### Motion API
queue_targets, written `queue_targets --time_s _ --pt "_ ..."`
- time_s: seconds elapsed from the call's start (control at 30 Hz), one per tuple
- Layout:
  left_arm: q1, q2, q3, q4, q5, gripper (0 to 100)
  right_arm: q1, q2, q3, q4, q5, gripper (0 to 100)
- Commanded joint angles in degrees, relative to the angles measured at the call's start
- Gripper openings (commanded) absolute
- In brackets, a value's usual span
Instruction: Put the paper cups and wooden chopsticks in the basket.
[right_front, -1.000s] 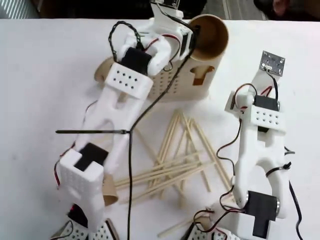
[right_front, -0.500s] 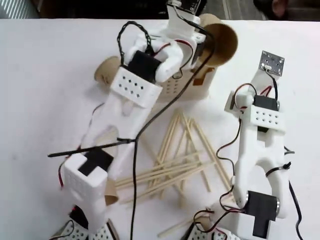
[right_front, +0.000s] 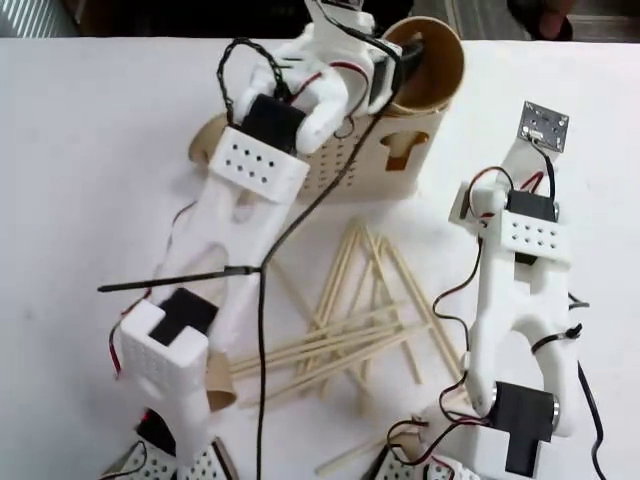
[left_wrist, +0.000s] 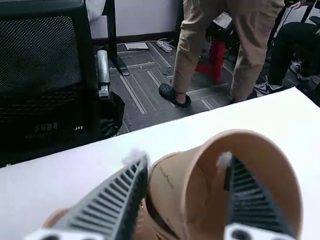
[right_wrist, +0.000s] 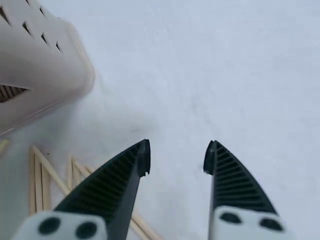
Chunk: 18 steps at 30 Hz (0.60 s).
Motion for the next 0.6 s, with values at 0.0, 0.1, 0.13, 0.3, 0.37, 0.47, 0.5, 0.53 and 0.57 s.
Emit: queue_targets --time_s 0.0,0.1,0.13,0.3,0.37,0.47,0.5,0.53,0.57 --pt "-0.84 -2.77 -0.97 -2.64 0.53 26 -0.66 -1.54 -0.26 -0.66 0.0 18.0" --pt "-1.89 -0.57 -1.05 -3.87 0.53 26 -0.66 -1.54 -0.26 -0.66 0.0 18.0" --pt "-2.33 0.22 -1.05 -4.66 0.53 25 -0.66 -1.54 -0.26 -0.66 0.0 18.0" --pt "-4.7 2.86 -1.05 -6.95 0.35 20 -0.75 -1.45 -0.26 -0.66 0.0 18.0" --pt "-4.26 2.15 -1.05 -6.33 0.26 20 -0.75 -1.45 -0.26 -0.66 0.0 18.0" --pt "-2.51 -0.4 -1.05 -4.04 0.09 20 -0.75 -1.45 -0.18 -1.27 0.0 18.0" --pt "-1.8 -1.36 -1.05 -2.99 0.09 20 -0.75 -1.45 0.35 -1.63 0.0 18.0" --pt "-1.36 -2.51 -1.05 -1.85 0.09 20 -0.75 -1.63 0.97 -2.51 0.0 18.0" --pt "-0.57 -3.65 -1.05 -0.79 0.09 20 -0.75 -1.63 1.58 -3.47 0.0 18.0"
